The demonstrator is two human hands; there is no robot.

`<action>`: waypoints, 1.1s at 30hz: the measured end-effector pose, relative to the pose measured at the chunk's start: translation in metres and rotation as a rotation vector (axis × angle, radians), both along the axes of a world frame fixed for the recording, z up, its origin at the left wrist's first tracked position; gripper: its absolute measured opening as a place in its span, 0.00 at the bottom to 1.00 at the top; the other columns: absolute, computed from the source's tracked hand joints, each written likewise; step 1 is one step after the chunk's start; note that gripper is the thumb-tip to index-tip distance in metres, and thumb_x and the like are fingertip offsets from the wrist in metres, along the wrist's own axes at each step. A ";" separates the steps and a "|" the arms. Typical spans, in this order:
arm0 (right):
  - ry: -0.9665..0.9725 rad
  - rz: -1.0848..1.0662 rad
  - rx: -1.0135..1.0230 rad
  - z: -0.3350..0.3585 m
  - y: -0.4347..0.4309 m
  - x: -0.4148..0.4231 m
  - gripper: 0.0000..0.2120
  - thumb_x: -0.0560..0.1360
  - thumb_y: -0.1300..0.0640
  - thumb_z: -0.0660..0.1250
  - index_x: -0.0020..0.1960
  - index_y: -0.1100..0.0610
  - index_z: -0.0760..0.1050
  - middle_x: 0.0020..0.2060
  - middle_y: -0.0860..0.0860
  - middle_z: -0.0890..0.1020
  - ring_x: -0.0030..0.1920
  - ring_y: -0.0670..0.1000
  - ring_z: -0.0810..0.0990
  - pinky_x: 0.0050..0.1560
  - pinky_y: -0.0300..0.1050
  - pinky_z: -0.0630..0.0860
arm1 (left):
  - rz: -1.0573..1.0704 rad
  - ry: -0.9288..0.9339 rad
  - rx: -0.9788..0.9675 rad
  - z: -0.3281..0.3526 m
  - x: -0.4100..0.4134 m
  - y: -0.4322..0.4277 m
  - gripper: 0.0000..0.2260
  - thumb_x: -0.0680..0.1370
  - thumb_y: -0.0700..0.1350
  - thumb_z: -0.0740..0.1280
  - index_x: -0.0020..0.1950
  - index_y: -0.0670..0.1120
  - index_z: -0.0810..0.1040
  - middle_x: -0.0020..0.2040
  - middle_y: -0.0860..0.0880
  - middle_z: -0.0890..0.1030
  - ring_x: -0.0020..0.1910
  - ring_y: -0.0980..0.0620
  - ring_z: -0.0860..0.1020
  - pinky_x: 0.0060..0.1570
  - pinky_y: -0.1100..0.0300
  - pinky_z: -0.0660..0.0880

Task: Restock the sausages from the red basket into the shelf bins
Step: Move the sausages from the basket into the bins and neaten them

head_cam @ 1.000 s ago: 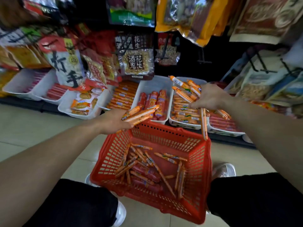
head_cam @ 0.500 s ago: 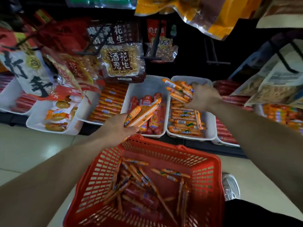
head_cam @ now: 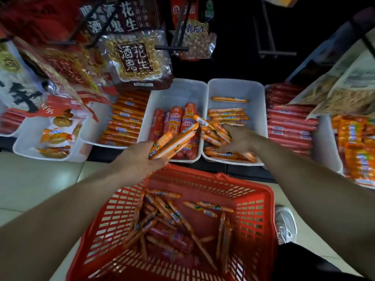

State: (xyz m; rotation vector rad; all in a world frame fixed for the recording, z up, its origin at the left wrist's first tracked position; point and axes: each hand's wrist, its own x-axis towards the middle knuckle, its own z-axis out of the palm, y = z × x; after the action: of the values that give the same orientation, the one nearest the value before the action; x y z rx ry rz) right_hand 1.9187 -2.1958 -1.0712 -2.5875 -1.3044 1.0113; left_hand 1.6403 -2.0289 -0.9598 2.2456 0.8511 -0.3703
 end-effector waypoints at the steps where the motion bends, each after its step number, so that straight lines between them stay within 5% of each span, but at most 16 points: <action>1: -0.060 0.048 -0.004 0.000 0.001 0.004 0.42 0.68 0.34 0.73 0.76 0.47 0.62 0.69 0.51 0.75 0.65 0.56 0.75 0.62 0.50 0.73 | -0.004 0.003 0.001 -0.001 0.000 0.000 0.09 0.78 0.56 0.69 0.47 0.52 0.73 0.37 0.52 0.76 0.33 0.56 0.75 0.30 0.62 0.66; 4: -0.254 0.127 -0.075 0.003 0.006 0.011 0.39 0.70 0.33 0.70 0.75 0.45 0.62 0.70 0.54 0.72 0.68 0.59 0.72 0.65 0.56 0.72 | -0.011 -0.001 0.003 -0.002 0.000 0.001 0.09 0.78 0.56 0.69 0.48 0.53 0.73 0.38 0.53 0.76 0.34 0.56 0.75 0.30 0.61 0.66; 8: -0.090 0.005 -0.067 0.003 0.008 0.019 0.37 0.74 0.39 0.71 0.78 0.43 0.60 0.77 0.54 0.65 0.74 0.58 0.66 0.71 0.55 0.65 | -0.002 0.008 0.005 -0.002 0.000 0.001 0.11 0.78 0.56 0.68 0.52 0.50 0.74 0.41 0.51 0.77 0.36 0.54 0.76 0.31 0.62 0.67; 11: 0.083 -0.075 0.093 0.003 0.012 0.012 0.31 0.76 0.43 0.70 0.76 0.48 0.66 0.71 0.52 0.74 0.70 0.55 0.73 0.67 0.48 0.69 | 0.013 0.004 -0.008 0.000 0.001 0.000 0.12 0.78 0.55 0.68 0.54 0.49 0.74 0.41 0.52 0.77 0.37 0.54 0.76 0.31 0.64 0.67; 14: -0.036 -0.057 0.111 0.003 0.014 0.005 0.27 0.76 0.40 0.68 0.72 0.48 0.70 0.65 0.52 0.78 0.64 0.56 0.77 0.62 0.49 0.72 | 0.036 -0.020 -0.032 0.001 0.002 0.001 0.10 0.79 0.53 0.68 0.55 0.50 0.73 0.39 0.56 0.75 0.35 0.57 0.74 0.30 0.66 0.65; 19: -0.112 0.110 -0.170 0.021 0.009 0.020 0.31 0.74 0.32 0.66 0.70 0.50 0.73 0.65 0.50 0.78 0.62 0.55 0.77 0.52 0.47 0.71 | 0.049 -0.018 -0.025 0.001 0.000 0.003 0.12 0.79 0.54 0.68 0.57 0.49 0.74 0.39 0.56 0.75 0.34 0.57 0.74 0.29 0.67 0.65; 25: 0.029 -0.059 0.138 0.008 -0.002 -0.006 0.38 0.71 0.36 0.72 0.77 0.48 0.65 0.71 0.50 0.75 0.69 0.54 0.74 0.68 0.52 0.71 | 0.038 -0.019 0.012 0.001 0.003 0.004 0.12 0.79 0.54 0.68 0.57 0.50 0.74 0.39 0.55 0.75 0.34 0.56 0.75 0.28 0.67 0.65; 29: 0.048 -0.109 0.225 0.005 0.012 -0.020 0.29 0.75 0.44 0.71 0.72 0.51 0.70 0.66 0.54 0.78 0.65 0.57 0.76 0.63 0.53 0.73 | 0.038 -0.020 0.016 0.000 0.007 0.003 0.13 0.78 0.55 0.68 0.56 0.49 0.74 0.40 0.53 0.76 0.36 0.55 0.76 0.29 0.66 0.66; 33: 0.083 -0.152 0.255 0.000 0.023 -0.033 0.12 0.77 0.46 0.67 0.55 0.53 0.73 0.49 0.51 0.80 0.50 0.55 0.79 0.51 0.53 0.76 | 0.046 -0.010 0.013 -0.002 0.008 0.004 0.13 0.78 0.55 0.68 0.57 0.49 0.74 0.40 0.53 0.76 0.35 0.55 0.76 0.28 0.67 0.66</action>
State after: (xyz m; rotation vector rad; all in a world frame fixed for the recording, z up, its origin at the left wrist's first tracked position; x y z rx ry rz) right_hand 1.8859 -2.1732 -1.0714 -2.3854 -1.1162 0.8555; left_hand 1.6480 -2.0252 -0.9614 2.2339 0.9002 -0.3329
